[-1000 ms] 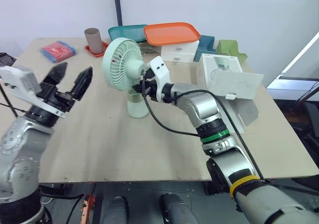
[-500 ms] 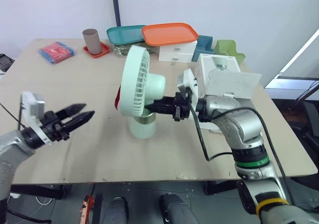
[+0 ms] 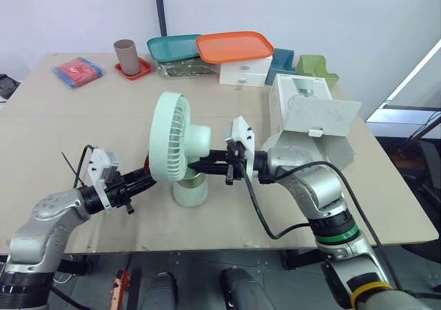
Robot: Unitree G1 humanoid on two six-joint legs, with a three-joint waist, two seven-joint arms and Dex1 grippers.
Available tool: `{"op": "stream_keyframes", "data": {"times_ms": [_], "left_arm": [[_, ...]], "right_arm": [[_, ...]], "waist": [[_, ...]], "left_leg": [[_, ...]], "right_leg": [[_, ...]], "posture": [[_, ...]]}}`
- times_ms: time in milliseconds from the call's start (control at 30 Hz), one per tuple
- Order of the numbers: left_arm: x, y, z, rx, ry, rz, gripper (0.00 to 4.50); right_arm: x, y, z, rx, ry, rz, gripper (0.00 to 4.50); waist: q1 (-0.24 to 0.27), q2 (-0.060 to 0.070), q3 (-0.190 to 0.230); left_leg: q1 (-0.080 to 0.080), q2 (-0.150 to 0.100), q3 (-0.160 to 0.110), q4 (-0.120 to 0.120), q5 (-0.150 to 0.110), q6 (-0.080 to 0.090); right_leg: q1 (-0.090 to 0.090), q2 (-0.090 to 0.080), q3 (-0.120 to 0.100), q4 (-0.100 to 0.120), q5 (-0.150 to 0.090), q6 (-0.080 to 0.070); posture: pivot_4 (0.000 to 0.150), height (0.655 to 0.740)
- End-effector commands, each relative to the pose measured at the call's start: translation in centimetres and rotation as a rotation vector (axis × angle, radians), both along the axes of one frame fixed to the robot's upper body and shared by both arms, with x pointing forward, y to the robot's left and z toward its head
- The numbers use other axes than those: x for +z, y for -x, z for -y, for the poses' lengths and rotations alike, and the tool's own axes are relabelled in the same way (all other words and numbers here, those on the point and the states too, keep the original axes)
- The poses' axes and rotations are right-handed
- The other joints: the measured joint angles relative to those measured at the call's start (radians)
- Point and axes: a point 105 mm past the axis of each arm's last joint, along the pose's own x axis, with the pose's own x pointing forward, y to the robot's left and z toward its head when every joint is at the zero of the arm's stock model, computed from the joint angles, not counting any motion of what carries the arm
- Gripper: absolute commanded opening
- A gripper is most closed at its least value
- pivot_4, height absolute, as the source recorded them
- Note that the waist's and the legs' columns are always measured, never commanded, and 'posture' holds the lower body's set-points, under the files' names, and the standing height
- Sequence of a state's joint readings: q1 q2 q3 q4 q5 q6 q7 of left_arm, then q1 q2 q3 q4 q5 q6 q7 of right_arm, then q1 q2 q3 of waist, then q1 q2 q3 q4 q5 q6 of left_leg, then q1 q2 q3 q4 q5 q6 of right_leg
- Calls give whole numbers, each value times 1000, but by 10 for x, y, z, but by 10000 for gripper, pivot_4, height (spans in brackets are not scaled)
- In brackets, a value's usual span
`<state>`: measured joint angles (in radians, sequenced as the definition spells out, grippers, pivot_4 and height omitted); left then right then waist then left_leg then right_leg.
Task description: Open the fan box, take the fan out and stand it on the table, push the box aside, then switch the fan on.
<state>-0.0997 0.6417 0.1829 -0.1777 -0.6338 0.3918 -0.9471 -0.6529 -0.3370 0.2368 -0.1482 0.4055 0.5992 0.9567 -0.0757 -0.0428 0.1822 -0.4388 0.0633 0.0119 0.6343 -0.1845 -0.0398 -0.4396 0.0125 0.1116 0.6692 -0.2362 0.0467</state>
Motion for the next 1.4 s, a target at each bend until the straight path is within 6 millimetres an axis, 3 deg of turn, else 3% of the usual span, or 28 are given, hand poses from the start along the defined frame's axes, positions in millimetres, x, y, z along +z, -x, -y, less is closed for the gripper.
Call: {"op": "stream_keyframes", "data": {"times_ms": [33, 200, 667, 1000, 1400], "left_arm": [[3, -6, 13, -31, -1, 72, 4585], [-1, -7, 15, -49, -11, 71, 1108], [-17, -4, 26, -106, -19, 36, 1108], [-23, 1, 21, -106, -43, 25, 1108], [-29, -8, 32, -108, -29, 31, 1108]], "right_arm": [[18, 7, -5, 36, -41, 89, 3977], [18, 6, -5, 31, -38, 93, 3977], [11, 7, -6, 27, -3, 97, 3977], [7, 4, -8, 10, 10, 106, 3977], [1, 5, -6, 6, 38, 104, 3977]], "waist": [[0, 0, 0], [0, 0, 0], [0, 0, 0], [0, 0, 0], [0, 0, 0]], "left_leg": [[0, 0, 0, 0, 0, 0], [0, 0, 0, 0, 0, 0], [0, 0, -1, 1, 0, 0], [1, 0, -1, 2, 1, 0], [1, -1, -1, 2, 2, 0]], "right_leg": [[0, 0, 0, 0, 0, 0], [0, 0, 0, 0, 0, -1], [0, 0, 0, 3, 0, -1], [0, 0, 0, 5, -1, 1], [0, 0, 0, 6, -2, 2]], "posture": [[1500, 7400], [1500, 7400], [1500, 7400], [1500, 7400], [1500, 7400]]}}
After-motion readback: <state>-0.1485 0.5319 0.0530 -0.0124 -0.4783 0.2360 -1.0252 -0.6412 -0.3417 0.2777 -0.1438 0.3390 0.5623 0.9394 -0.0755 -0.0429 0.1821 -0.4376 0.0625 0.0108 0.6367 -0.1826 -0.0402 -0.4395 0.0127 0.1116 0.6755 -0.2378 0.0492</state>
